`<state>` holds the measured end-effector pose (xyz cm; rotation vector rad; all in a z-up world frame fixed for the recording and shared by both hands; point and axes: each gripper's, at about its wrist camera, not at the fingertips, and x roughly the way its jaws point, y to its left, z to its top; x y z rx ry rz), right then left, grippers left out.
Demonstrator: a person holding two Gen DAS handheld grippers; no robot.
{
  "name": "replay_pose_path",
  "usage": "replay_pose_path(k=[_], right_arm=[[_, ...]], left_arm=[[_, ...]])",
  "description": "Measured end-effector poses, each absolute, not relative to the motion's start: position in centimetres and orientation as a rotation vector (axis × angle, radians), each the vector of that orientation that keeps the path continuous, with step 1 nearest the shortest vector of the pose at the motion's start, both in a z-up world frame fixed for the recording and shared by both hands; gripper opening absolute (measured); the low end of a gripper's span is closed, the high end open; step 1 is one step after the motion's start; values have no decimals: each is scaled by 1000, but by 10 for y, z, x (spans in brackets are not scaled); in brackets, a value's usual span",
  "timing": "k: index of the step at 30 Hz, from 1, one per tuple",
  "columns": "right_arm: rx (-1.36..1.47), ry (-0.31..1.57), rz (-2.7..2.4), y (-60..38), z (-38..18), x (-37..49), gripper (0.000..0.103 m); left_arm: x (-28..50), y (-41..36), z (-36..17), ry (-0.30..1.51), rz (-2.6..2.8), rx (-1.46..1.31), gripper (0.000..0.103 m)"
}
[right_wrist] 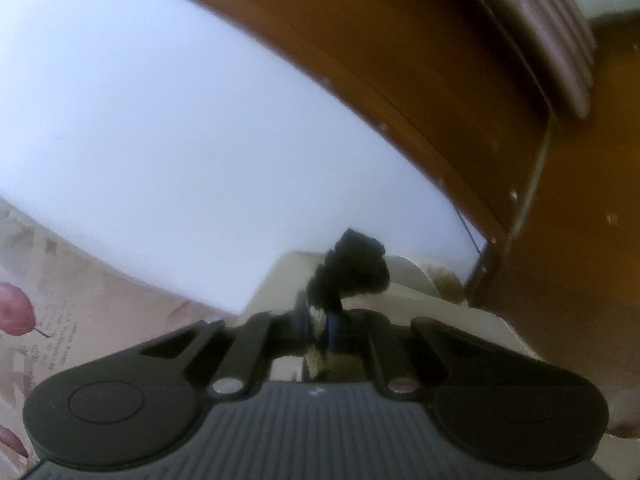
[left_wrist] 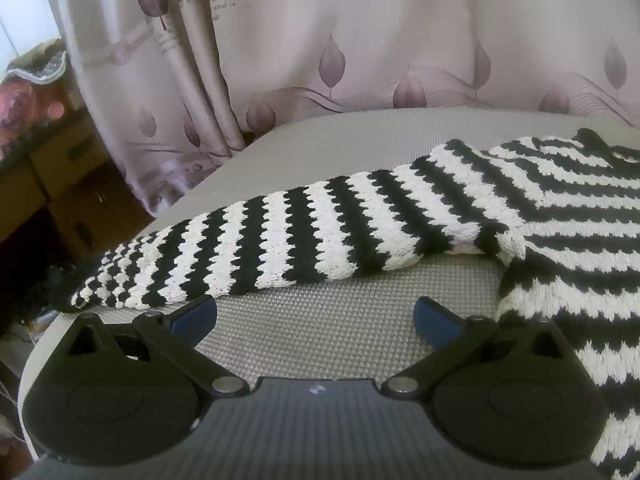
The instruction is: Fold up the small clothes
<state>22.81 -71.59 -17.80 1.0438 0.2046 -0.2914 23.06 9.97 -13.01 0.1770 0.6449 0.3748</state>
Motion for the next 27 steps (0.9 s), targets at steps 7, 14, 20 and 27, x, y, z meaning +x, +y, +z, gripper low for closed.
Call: replay_pose_path(k=[7, 14, 20, 27], right_arm=[[986, 170, -236, -674, -110, 254, 8], [966, 135, -81, -589, -57, 292, 8], [968, 149, 91, -492, -18, 320, 8], [984, 217, 269, -369, -14, 360, 8]], left_arm=[[224, 94, -129, 610, 353, 209, 103], [222, 98, -128, 612, 318, 185, 103], [218, 105, -126, 598, 312, 128, 103], [223, 133, -128, 664, 323, -43, 103]])
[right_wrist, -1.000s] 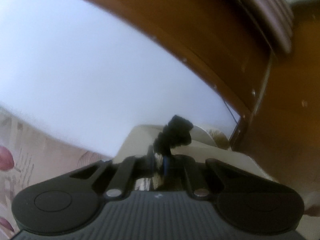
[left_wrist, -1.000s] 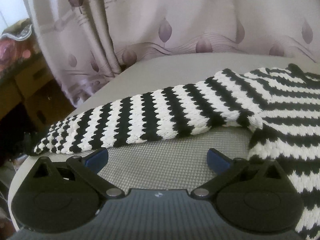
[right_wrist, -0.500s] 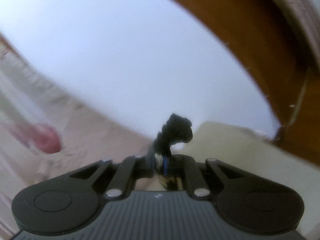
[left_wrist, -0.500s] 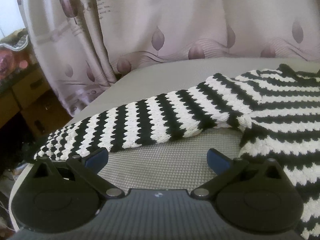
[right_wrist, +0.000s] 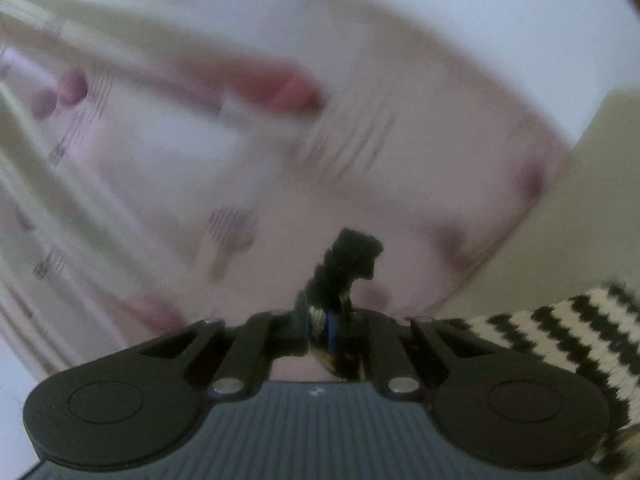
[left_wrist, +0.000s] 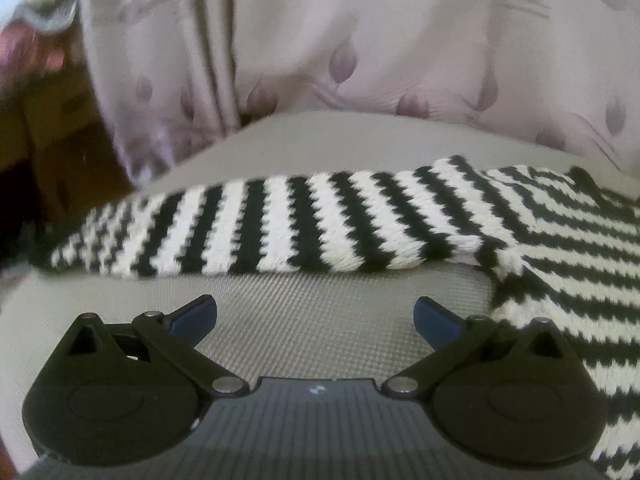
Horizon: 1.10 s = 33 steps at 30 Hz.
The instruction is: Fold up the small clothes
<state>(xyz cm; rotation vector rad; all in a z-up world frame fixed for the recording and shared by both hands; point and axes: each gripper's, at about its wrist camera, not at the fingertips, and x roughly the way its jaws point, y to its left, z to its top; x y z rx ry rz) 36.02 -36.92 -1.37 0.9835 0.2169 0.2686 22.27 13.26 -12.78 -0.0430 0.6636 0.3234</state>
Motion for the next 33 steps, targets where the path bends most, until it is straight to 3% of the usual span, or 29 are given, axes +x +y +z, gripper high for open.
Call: replay_pose_path(k=[5, 21, 27, 30, 33], right_arm=[[975, 315, 346, -286, -35, 384, 8], [711, 539, 389, -133, -108, 410, 8], [591, 588, 458, -99, -123, 411, 17], [651, 604, 541, -95, -128, 411, 29], [719, 600, 625, -97, -125, 408, 30]], left_arm=[[220, 157, -129, 667, 336, -185, 103], [219, 155, -127, 659, 340, -194, 103], [219, 157, -128, 655, 339, -202, 103], [219, 157, -128, 655, 339, -201, 103], [219, 157, -128, 656, 339, -200, 103]])
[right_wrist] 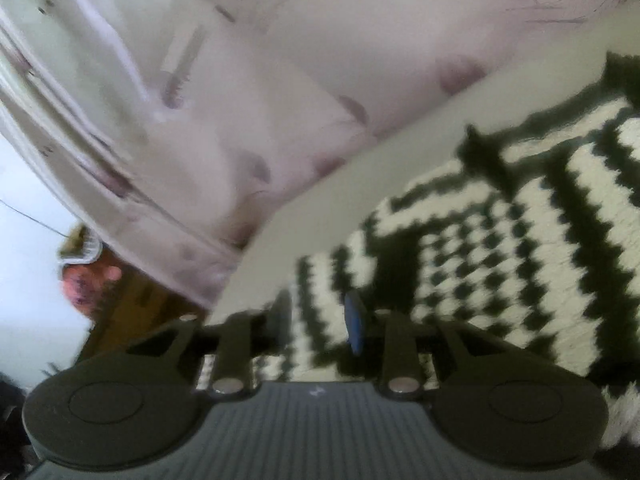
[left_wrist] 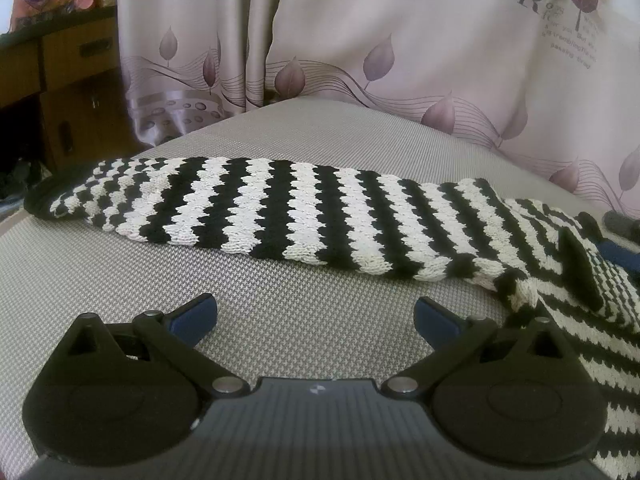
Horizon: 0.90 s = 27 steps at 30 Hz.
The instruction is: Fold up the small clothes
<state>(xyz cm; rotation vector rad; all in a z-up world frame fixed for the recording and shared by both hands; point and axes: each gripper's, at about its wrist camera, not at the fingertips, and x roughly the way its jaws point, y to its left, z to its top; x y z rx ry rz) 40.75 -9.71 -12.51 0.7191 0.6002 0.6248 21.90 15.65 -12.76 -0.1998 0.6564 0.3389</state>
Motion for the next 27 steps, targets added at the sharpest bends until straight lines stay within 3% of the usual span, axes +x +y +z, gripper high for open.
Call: replay_pose_path(k=[5, 10, 14, 21, 27], right_arm=[[726, 544, 657, -114, -106, 377, 35], [628, 546, 674, -130, -107, 322, 52], [401, 565, 649, -121, -112, 289, 52], [343, 559, 654, -120, -110, 270, 52], [361, 540, 656, -117, -104, 263, 55]], left_arm=[[218, 159, -127, 647, 326, -221, 103], [202, 184, -126, 587, 250, -361, 103], [178, 225, -120, 540, 278, -567, 102], [153, 315, -106, 490, 433, -703, 102], [172, 385, -114, 549, 431, -798, 92]])
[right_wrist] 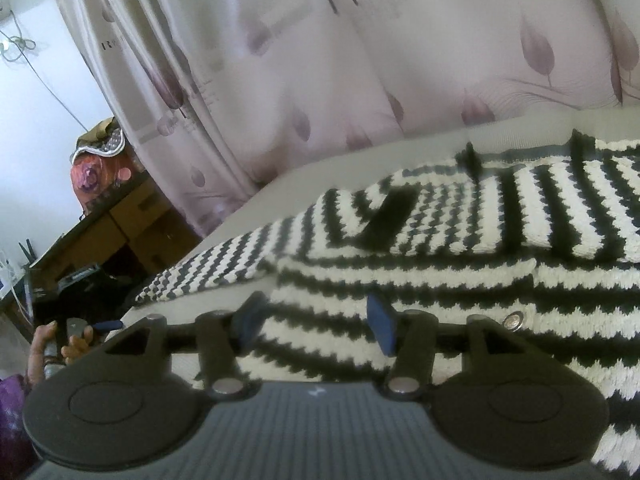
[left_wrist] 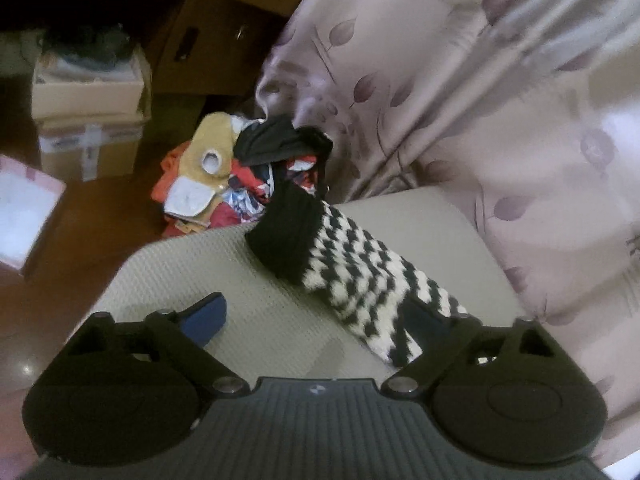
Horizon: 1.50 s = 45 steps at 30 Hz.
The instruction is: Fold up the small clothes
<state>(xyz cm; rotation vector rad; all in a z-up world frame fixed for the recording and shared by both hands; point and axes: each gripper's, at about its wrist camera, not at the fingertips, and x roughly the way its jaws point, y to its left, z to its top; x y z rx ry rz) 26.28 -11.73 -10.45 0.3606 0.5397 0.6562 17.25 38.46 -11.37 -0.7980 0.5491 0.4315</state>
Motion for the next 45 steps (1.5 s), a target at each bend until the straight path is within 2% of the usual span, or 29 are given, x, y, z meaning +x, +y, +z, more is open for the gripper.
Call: replay_pose_path(k=[6, 8, 9, 10, 11, 12, 17, 29, 45], right_arm=[[365, 538, 657, -116, -103, 255, 55], [368, 541, 655, -118, -103, 253, 56], [370, 542, 652, -119, -103, 251, 56], [374, 543, 648, -121, -104, 250, 57], [381, 544, 646, -124, -104, 248, 57], [390, 544, 644, -127, -104, 247, 57], [442, 519, 623, -145, -102, 235, 57], [470, 491, 501, -199, -116, 201, 57], [532, 494, 428, -237, -137, 185, 58]], left_arm=[[186, 395, -115, 554, 375, -785, 91], [194, 396, -118, 545, 358, -784, 81], [197, 397, -120, 546, 361, -774, 65], [201, 397, -121, 550, 369, -762, 43], [205, 398, -124, 557, 358, -759, 28], [208, 401, -128, 561, 330, -773, 7], [201, 396, -128, 482, 353, -778, 6], [207, 331, -62, 365, 313, -582, 6], [220, 265, -35, 361, 307, -418, 6]])
